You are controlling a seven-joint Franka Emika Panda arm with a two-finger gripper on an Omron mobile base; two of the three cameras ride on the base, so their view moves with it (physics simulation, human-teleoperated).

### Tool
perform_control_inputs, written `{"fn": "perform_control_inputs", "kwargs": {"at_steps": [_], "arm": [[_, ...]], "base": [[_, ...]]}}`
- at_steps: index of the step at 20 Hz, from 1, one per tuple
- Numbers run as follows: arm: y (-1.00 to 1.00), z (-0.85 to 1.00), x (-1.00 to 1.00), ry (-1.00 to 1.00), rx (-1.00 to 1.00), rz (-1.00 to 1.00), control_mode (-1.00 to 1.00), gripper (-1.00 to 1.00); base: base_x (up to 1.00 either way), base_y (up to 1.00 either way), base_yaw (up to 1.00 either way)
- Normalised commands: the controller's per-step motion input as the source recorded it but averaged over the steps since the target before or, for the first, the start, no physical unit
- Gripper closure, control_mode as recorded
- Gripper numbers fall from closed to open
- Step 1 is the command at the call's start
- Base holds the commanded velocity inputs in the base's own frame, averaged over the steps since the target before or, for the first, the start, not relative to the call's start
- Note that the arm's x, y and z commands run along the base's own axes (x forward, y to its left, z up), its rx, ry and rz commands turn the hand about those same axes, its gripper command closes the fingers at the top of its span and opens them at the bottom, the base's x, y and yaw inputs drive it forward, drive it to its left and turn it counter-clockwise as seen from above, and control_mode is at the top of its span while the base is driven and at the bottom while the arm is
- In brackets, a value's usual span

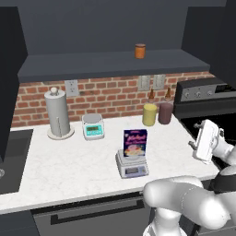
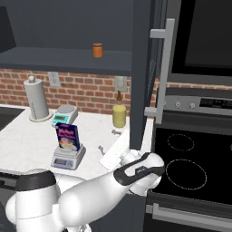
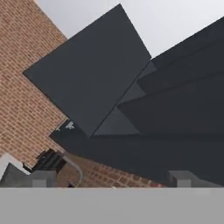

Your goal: Pick the cereal and place it on the digital scale for weighing, and close the cabinet.

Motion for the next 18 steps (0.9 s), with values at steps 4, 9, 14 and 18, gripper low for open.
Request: {"fn": "perform_control_inputs", "kwargs": {"at_steps": [4,9,14,18], "arm": [[-0.84,0.63,-0.42,-0.13,0.19,-0.19,-1.00,-1.00],[-0.53,0.40,-0.38,-0.11,0.18,-0.17,-1.00,-1.00],[-0.50,0.26,-0.04,0.01,0.05,-0.13,-1.00,-1.00],[-0.47,0.04,0.00,0.09,0.00,-0.08,-1.00,-1.00]], "base": [[0.00,0.00,0.00],[0.00,0.00,0.00],[0.00,0.00,0.00],[0.00,0.00,0.00]]}}
